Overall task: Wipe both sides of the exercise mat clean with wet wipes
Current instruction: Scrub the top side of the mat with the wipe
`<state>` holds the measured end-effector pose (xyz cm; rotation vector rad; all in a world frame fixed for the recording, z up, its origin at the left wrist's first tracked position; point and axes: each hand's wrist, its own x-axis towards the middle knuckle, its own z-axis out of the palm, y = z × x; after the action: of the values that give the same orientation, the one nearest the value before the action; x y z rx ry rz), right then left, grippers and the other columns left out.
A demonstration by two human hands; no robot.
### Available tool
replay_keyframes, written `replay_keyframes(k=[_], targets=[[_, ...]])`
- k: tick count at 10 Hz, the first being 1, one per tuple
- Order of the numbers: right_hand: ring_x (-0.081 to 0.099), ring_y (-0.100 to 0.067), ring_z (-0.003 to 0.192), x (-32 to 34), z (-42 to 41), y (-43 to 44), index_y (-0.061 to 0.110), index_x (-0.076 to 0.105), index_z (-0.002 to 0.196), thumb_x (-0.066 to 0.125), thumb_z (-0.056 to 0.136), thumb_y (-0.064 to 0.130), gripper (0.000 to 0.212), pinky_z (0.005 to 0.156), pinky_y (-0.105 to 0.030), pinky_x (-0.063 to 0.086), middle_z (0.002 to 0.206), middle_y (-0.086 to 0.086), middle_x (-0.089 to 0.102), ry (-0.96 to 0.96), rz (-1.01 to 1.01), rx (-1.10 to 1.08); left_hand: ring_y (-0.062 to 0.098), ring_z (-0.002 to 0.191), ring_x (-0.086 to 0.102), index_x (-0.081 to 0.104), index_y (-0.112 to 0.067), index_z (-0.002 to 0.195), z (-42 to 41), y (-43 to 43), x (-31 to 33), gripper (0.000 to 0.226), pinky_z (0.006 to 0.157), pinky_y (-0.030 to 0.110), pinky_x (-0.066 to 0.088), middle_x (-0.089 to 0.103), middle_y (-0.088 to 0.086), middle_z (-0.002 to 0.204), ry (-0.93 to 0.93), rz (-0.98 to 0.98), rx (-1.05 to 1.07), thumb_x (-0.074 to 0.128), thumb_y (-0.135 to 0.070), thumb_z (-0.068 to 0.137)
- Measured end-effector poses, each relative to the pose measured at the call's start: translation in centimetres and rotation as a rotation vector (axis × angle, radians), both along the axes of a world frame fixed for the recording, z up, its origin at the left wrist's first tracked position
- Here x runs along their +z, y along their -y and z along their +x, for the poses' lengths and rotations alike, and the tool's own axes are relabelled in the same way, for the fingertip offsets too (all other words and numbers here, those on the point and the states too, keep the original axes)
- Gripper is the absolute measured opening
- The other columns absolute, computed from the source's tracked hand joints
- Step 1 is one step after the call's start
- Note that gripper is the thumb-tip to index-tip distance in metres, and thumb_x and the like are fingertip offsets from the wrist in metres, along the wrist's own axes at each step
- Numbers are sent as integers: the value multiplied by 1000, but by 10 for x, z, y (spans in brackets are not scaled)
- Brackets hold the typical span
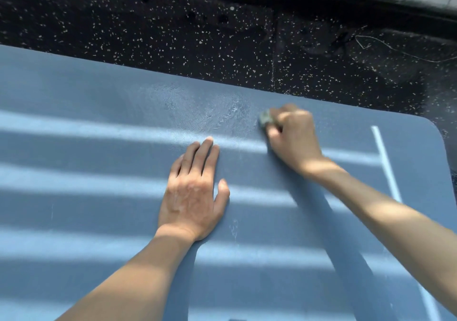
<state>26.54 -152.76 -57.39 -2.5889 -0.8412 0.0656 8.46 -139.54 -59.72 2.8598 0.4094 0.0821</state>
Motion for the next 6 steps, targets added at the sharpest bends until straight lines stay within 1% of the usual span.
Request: replay_keyframes(k=[1, 2, 3, 4, 5, 6], targets=[[54, -26, 65, -2, 10, -11, 12, 65, 74, 54, 92, 19, 23, 58, -26, 28, 77, -11, 55, 30, 51, -129, 31, 139, 40, 50, -2, 140, 0, 1, 0, 64, 111, 43, 29, 43, 12, 151, -1, -7, -2, 40, -34, 85], [51, -26, 67, -5, -31, -12, 12, 63, 73, 52, 88, 19, 20, 60, -26, 26, 75, -5, 48, -72, 1, 124, 31, 138, 40, 50, -2, 139, 1, 0, 0, 64, 111, 43, 30, 44, 12, 150, 4, -5, -3, 41, -34, 84], [46, -21, 65, 2, 16, -13, 13, 68, 77, 51, 89, 19, 21, 60, -23, 25, 78, -8, 53, -18, 13, 5, 31, 138, 40, 50, -3, 139, 1, -1, 0, 64, 111, 42, 30, 44, 12, 150, 6, 2, -4, 41, -34, 84], [46, -22, 67, -4, 33, -21, 10, 66, 76, 42, 85, 20, 27, 60, -31, 33, 76, -7, 54, 29, 88, -90, 31, 139, 40, 50, -3, 139, 1, -1, -1, 64, 111, 42, 30, 44, 12, 150, 6, -6, -6, 42, -34, 84], [52, -25, 65, -10, -7, -28, 6, 67, 77, 54, 86, 12, 16, 60, -25, 28, 76, -12, 58, -25, 58, 89, 31, 138, 40, 50, -3, 139, 0, -1, -1, 64, 111, 42, 31, 44, 12, 150, 8, -8, -5, 42, -35, 84], [44, -19, 65, -1, 25, -31, 15, 66, 74, 48, 85, 17, 22, 58, -21, 20, 74, -1, 50, -23, 53, 57, 31, 139, 40, 50, -3, 140, 1, -2, 0, 65, 111, 42, 29, 44, 12, 150, 4, -3, -6, 42, -35, 84]])
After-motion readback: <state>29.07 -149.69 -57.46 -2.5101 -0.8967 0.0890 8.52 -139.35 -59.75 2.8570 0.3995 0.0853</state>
